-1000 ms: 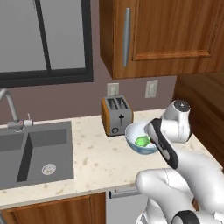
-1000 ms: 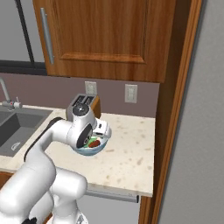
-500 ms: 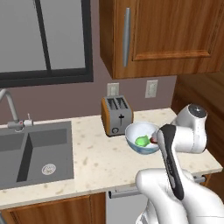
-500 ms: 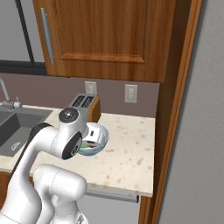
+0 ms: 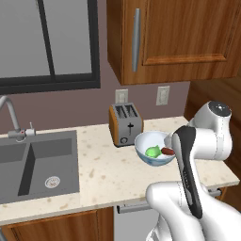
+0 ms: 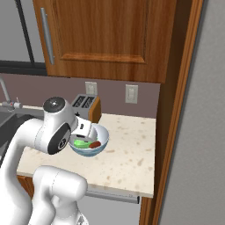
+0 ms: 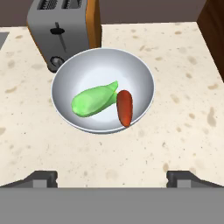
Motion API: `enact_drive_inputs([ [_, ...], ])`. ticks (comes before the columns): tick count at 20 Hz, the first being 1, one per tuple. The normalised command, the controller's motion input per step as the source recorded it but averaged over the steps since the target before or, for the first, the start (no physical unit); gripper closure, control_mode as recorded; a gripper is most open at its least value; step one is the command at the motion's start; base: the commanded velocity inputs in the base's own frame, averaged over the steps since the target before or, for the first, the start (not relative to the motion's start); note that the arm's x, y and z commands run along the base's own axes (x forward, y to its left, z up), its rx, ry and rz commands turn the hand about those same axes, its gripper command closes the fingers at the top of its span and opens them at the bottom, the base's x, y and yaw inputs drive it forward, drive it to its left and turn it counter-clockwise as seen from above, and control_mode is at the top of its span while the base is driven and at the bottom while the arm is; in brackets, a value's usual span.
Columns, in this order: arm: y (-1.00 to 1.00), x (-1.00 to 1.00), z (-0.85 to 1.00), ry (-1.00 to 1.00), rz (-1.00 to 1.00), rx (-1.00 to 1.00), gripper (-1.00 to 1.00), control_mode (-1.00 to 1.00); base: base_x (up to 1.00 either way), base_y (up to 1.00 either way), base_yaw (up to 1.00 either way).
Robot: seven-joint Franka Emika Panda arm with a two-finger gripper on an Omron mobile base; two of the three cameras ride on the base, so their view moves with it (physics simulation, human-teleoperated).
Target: Take the corn, carrot, and lemon from the freezer and place them in the bowl on the counter.
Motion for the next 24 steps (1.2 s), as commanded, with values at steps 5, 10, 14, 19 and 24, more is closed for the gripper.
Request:
enact_drive_inputs([
  [5,0.06,-0.42,0.41,0.00,0.00,0.00,-1.00,-1.00,0.00,0.00,0.00],
  [10,0.09,-0.44,0.21,0.00,0.00,-0.02,-1.00,-1.00,0.00,0.00,0.00],
  [14,0.19,-0.35,0.16,0.00,0.00,-0.04,-1.00,-1.00,0.00,0.00,0.00],
  [19,0.05,-0.18,0.23,0.00,0.00,-0.01,-1.00,-1.00,0.00,0.00,0.00],
  [24,0.00,-0.14,0.21,0.00,0.00,0.00,-1.00,-1.00,0.00,0.00,0.00],
])
